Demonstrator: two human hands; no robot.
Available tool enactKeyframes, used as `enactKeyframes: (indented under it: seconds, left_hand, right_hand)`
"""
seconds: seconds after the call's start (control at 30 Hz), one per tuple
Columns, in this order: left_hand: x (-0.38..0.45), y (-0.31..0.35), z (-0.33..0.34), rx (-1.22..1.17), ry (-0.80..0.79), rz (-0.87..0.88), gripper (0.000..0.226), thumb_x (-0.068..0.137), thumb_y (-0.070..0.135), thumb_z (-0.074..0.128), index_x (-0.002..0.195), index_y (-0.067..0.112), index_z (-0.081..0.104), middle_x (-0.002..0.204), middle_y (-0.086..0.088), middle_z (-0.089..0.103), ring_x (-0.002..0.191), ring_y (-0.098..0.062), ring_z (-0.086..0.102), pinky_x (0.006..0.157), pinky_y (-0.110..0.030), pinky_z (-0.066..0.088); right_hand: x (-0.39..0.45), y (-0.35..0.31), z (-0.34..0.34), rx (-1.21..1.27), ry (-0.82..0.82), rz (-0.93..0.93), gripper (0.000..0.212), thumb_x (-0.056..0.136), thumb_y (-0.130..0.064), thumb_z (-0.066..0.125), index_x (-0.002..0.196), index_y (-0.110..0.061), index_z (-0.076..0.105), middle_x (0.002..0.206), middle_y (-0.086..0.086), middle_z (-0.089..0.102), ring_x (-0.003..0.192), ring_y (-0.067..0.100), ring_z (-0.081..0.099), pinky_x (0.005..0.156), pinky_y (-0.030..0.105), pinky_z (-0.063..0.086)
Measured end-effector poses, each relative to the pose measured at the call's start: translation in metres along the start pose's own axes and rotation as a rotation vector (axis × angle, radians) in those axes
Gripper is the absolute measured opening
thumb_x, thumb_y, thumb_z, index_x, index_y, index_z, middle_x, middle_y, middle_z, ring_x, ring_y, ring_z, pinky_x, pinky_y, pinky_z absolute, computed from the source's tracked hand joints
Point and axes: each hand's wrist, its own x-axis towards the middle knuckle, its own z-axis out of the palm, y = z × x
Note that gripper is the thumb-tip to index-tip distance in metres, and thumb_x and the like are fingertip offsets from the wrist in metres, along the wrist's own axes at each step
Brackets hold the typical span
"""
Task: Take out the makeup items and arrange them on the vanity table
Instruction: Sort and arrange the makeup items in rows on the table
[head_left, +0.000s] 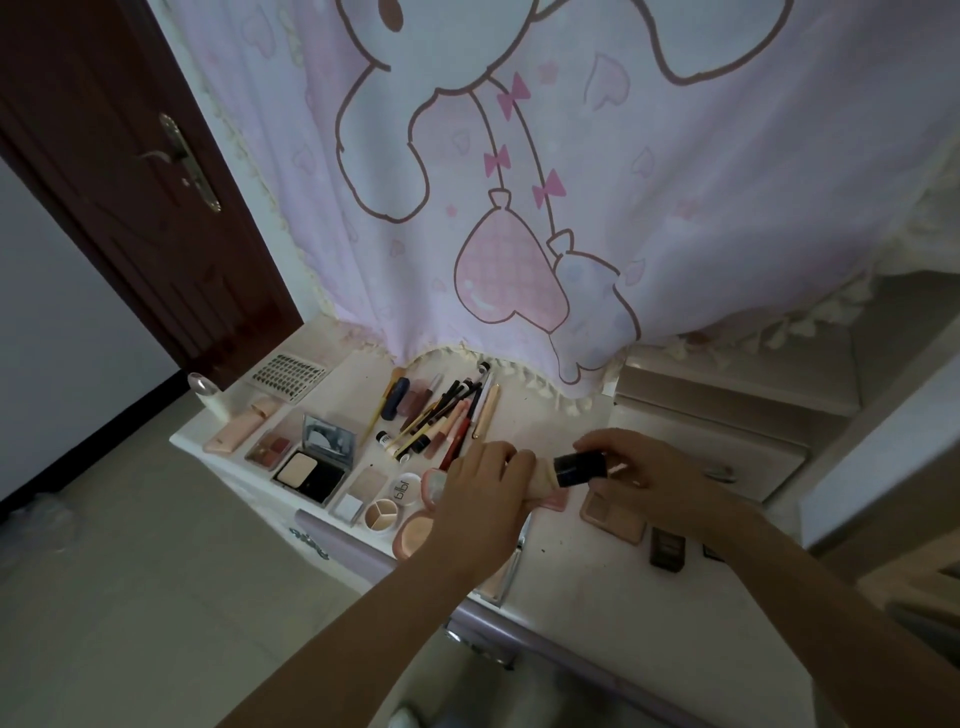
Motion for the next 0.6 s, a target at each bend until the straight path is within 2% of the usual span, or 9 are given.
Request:
enactKeyframes:
  seconds: [0.07,0.13,0.2,0.23,0.3,0.4,0.47,0.53,0.6]
  left_hand:
    - [0.000,-0.002,0.002,-0.013,-0.006,0.000,0.042,0.043,0.012,0.089,0.077,0.005,0.067,0.074,-0.010,0.067,0.062,-0.024,0.064,0.052,-0.033,0.053]
    - [0.002,-0.003,0.004,-0.010,-0.014,0.000,0.040,0.045,0.013,0.089,0.078,0.005,0.067,0.075,-0.011,0.067,0.062,-0.025,0.064,0.053,-0.033,0.052]
    - [0.003,-0.004,0.005,-0.014,-0.028,0.012,0.040,0.046,0.013,0.088,0.079,0.003,0.066,0.075,-0.012,0.066,0.062,-0.027,0.063,0.053,-0.033,0.052]
    - [0.003,-0.004,0.006,-0.017,-0.041,0.013,0.041,0.046,0.013,0.088,0.079,0.003,0.066,0.076,-0.013,0.066,0.062,-0.028,0.063,0.052,-0.034,0.051]
    - [0.001,-0.006,0.009,-0.032,-0.079,0.003,0.040,0.049,0.011,0.086,0.082,0.001,0.065,0.078,-0.015,0.066,0.065,-0.031,0.063,0.053,-0.036,0.050]
    - [-0.001,-0.009,0.017,-0.107,-0.140,-0.056,0.036,0.071,0.014,0.074,0.100,-0.001,0.061,0.097,-0.019,0.063,0.086,-0.035,0.058,0.074,-0.040,0.045]
    - [-0.004,-0.012,0.028,-0.163,-0.189,-0.128,0.037,0.082,0.020,0.063,0.114,0.003,0.054,0.111,-0.014,0.057,0.101,-0.029,0.052,0.085,-0.034,0.037]
    - [-0.007,-0.013,0.039,-0.247,-0.253,-0.195,0.037,0.085,0.022,0.060,0.118,0.007,0.050,0.115,-0.009,0.054,0.105,-0.023,0.050,0.082,-0.024,0.033]
    - [-0.013,-0.013,0.051,-0.384,-0.328,-0.280,0.035,0.085,0.019,0.060,0.118,0.008,0.051,0.115,-0.008,0.055,0.106,-0.021,0.051,0.080,-0.018,0.031]
  right_hand:
    - [0.002,-0.001,0.001,0.051,-0.034,0.042,0.043,0.086,-0.013,0.058,0.121,-0.033,0.041,0.112,-0.008,0.052,0.083,-0.005,0.054,0.064,0.001,0.045]
    - [0.006,-0.001,0.003,-0.040,-0.011,0.089,0.028,0.092,-0.022,0.048,0.120,-0.023,0.048,0.090,-0.012,0.058,0.058,-0.010,0.055,0.051,0.000,0.040]
    - [0.008,0.003,0.004,-0.099,0.035,0.096,0.022,0.094,-0.021,0.044,0.110,-0.011,0.056,0.067,-0.012,0.055,0.046,-0.007,0.053,0.046,0.003,0.038]
    - [0.007,0.004,0.004,-0.128,0.042,0.076,0.021,0.093,-0.020,0.046,0.108,-0.010,0.057,0.066,-0.012,0.055,0.049,-0.004,0.054,0.048,0.004,0.038]
    - [0.005,0.006,0.004,-0.145,0.054,0.004,0.022,0.089,-0.012,0.054,0.110,-0.012,0.057,0.082,-0.007,0.058,0.067,0.002,0.053,0.059,0.003,0.041]
    - [0.003,0.009,0.004,-0.032,0.062,-0.035,0.035,0.082,0.000,0.060,0.115,-0.012,0.056,0.098,-0.005,0.054,0.079,0.002,0.052,0.070,0.000,0.043]
    - [0.001,0.012,0.005,0.063,0.051,-0.026,0.047,0.080,0.002,0.063,0.119,-0.021,0.051,0.101,-0.007,0.053,0.081,0.001,0.055,0.072,0.004,0.047]
    - [-0.002,0.019,0.006,0.161,0.048,0.016,0.052,0.079,0.001,0.064,0.116,-0.031,0.045,0.103,-0.010,0.053,0.086,0.005,0.058,0.073,0.012,0.051]
    - [-0.006,0.035,0.006,0.157,0.088,0.087,0.045,0.081,-0.002,0.063,0.116,-0.027,0.048,0.102,-0.006,0.056,0.092,0.015,0.060,0.076,0.015,0.047]
